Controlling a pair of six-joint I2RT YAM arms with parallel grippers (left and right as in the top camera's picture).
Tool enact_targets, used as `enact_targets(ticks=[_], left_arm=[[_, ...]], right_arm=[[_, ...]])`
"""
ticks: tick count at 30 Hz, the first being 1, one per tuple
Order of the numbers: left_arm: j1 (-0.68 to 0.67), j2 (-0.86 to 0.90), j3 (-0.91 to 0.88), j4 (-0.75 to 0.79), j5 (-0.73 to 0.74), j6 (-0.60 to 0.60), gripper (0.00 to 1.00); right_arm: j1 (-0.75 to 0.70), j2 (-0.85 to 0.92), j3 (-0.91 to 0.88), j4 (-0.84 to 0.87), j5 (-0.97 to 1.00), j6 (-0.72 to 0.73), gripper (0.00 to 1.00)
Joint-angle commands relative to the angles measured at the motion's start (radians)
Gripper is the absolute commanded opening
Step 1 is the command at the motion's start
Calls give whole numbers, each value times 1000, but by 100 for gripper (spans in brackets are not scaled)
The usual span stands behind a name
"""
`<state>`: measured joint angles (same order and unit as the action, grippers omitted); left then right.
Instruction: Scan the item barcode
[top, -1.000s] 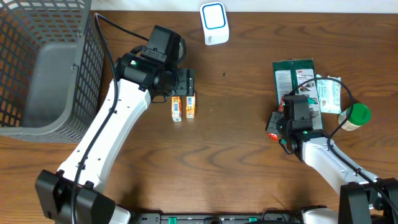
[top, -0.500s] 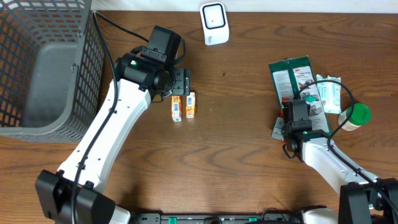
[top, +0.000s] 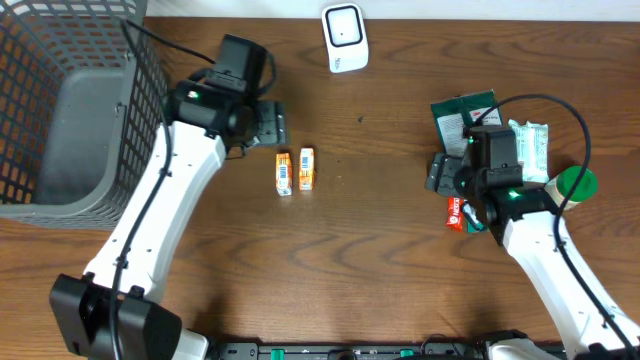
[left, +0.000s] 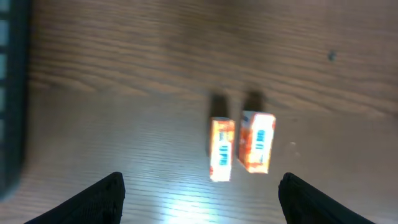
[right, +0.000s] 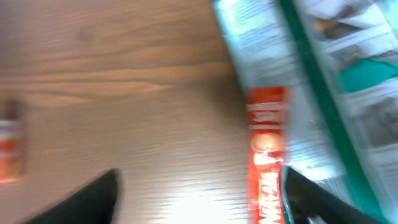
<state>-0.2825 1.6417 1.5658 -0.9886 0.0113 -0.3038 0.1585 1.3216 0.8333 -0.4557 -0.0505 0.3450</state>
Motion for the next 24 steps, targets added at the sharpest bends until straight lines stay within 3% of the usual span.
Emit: enact_targets(ticks=[1,10,18,24], left_arm=[[40,-30,0,-10,-20,-15,80],[70,-29,0,-5,-25,-14,80],[86,-29,0,4,-76,-14,80],[97,-29,0,2,-91,-5,80]], right_arm=[[10,-11,24,-11,-232,-13,54],[170,-4,104,-95,-177,9,60],[276,146,449,-361,-155,17,62],[341,298,601,-408,-155,36,63]])
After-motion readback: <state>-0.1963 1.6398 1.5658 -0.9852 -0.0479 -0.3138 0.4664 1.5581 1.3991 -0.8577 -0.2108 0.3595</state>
